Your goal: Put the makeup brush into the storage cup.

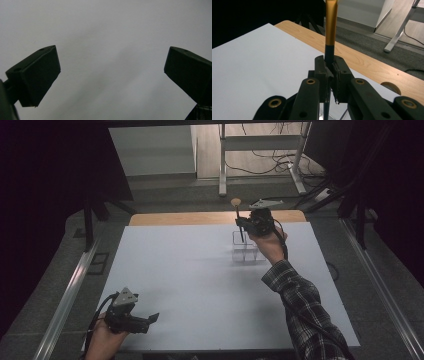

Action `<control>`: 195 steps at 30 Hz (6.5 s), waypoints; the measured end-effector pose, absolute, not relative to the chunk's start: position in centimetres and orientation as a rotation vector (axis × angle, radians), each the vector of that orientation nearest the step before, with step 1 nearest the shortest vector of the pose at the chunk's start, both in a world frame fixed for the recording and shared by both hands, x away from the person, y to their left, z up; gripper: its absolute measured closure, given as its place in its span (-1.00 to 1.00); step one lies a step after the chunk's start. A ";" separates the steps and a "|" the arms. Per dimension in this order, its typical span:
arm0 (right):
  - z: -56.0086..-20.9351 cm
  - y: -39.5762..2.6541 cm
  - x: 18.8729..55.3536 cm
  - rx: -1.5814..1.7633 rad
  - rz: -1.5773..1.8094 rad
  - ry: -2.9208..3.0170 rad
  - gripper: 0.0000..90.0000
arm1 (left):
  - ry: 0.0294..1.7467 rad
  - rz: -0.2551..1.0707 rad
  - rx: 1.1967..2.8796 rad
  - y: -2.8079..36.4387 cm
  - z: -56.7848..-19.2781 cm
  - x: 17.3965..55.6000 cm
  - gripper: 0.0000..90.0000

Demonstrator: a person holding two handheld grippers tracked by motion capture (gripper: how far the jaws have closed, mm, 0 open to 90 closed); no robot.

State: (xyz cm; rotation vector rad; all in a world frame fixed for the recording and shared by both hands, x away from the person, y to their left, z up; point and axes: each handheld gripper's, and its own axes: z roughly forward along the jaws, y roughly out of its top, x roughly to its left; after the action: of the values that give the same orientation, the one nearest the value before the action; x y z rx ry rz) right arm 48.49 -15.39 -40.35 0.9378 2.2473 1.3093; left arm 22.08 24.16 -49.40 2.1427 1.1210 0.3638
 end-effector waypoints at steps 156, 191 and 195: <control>-43.4 -16.1 41.7 0.940 1.178 2.391 -0.88 | 1.131 0.355 2.150 24.1 -49.5 22.1 -0.98; -44.6 -17.6 37.9 0.907 1.128 2.443 -0.94 | 1.136 0.392 2.162 24.2 -49.5 22.1 -0.98; -44.6 -17.9 37.5 0.912 1.129 2.438 -0.95 | 1.135 0.388 2.168 24.1 -49.5 22.1 -0.98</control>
State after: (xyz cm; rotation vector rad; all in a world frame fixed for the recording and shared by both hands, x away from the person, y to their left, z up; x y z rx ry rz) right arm 37.45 -17.94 -44.63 0.9118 2.4379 1.1287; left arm 22.09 24.14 -49.50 2.1677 1.1352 0.3881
